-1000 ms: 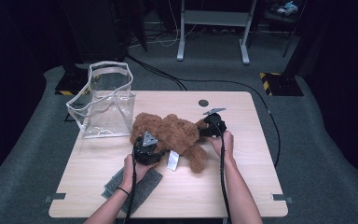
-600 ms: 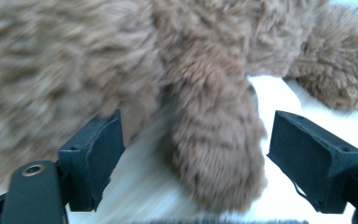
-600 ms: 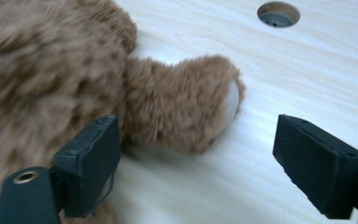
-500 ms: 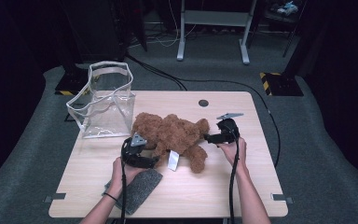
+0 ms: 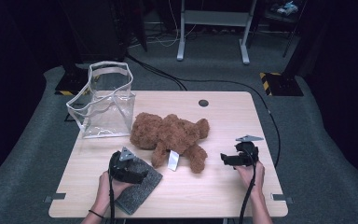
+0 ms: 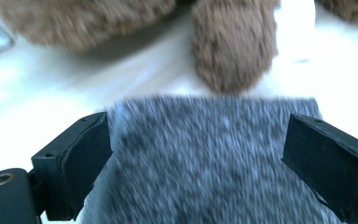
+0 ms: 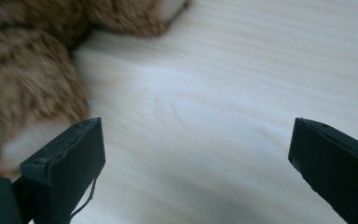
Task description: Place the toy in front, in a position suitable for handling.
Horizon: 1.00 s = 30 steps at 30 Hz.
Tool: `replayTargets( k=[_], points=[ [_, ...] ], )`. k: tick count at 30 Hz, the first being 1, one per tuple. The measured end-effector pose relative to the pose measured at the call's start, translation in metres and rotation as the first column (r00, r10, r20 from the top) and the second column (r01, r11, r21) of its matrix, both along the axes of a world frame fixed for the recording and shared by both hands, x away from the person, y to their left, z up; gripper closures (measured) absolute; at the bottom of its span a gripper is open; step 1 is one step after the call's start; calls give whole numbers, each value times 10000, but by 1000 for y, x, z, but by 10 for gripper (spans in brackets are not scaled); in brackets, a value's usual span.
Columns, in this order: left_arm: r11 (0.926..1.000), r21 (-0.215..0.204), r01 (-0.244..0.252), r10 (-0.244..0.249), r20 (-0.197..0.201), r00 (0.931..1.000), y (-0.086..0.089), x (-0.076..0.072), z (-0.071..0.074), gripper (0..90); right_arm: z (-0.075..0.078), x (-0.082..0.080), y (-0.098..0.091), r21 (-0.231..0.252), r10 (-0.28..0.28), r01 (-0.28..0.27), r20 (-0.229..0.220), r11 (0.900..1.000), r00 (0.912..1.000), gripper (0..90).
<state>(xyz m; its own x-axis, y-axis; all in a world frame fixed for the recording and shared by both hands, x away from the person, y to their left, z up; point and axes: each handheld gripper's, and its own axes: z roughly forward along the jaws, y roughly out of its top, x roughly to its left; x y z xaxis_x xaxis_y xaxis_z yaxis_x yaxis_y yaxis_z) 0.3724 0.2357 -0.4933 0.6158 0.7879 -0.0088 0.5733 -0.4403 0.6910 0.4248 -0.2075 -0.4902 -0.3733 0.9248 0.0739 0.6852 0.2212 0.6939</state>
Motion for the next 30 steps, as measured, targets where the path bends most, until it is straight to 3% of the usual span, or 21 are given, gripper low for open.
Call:
replayTargets(
  k=[5,13,17,18,20,21,22,25,28,30],
  points=[
    [9999,141,-15,18,-191,9998,0,-12,-13,100,-5,-11,-15,-13,-386,386,-28,9993,9992,10],
    [9995,303,3,4,-221,9998,2,-19,-23,271,-17,-23,-32,-263,-817,812,-165,9963,9965,0],
    [9998,105,-145,144,55,9999,5,-23,-26,322,-24,-26,-37,-308,-908,904,-114,9954,9958,0],
    [9998,126,-131,129,163,9998,5,-23,-25,390,-29,-27,-38,-324,-939,933,-173,9951,9954,0],
    [9999,136,-101,98,254,9996,6,-25,-25,439,-32,-27,-39,-448,-899,890,-191,9950,9958,0],
    [9998,-29,-214,215,337,9992,6,-27,-26,540,-35,-29,-39,-629,-1053,1046,-87,9925,9944,0],
    [9998,-29,-214,215,337,9992,6,-27,-26,574,-35,-29,-39,-629,-1053,1046,-87,9925,9944,0],
    [9996,-121,-259,264,468,9986,7,-28,-27,625,-39,-33,-42,-555,-985,1011,468,9933,9940,0],
    [9997,-147,-208,214,464,9987,7,-29,-27,626,-40,-34,-43,-568,-961,991,543,9935,9939,0],
    [9996,-244,-164,176,486,9987,7,-30,-27,679,-40,-34,-43,-556,-981,1011,532,9933,9937,1]
  ],
)
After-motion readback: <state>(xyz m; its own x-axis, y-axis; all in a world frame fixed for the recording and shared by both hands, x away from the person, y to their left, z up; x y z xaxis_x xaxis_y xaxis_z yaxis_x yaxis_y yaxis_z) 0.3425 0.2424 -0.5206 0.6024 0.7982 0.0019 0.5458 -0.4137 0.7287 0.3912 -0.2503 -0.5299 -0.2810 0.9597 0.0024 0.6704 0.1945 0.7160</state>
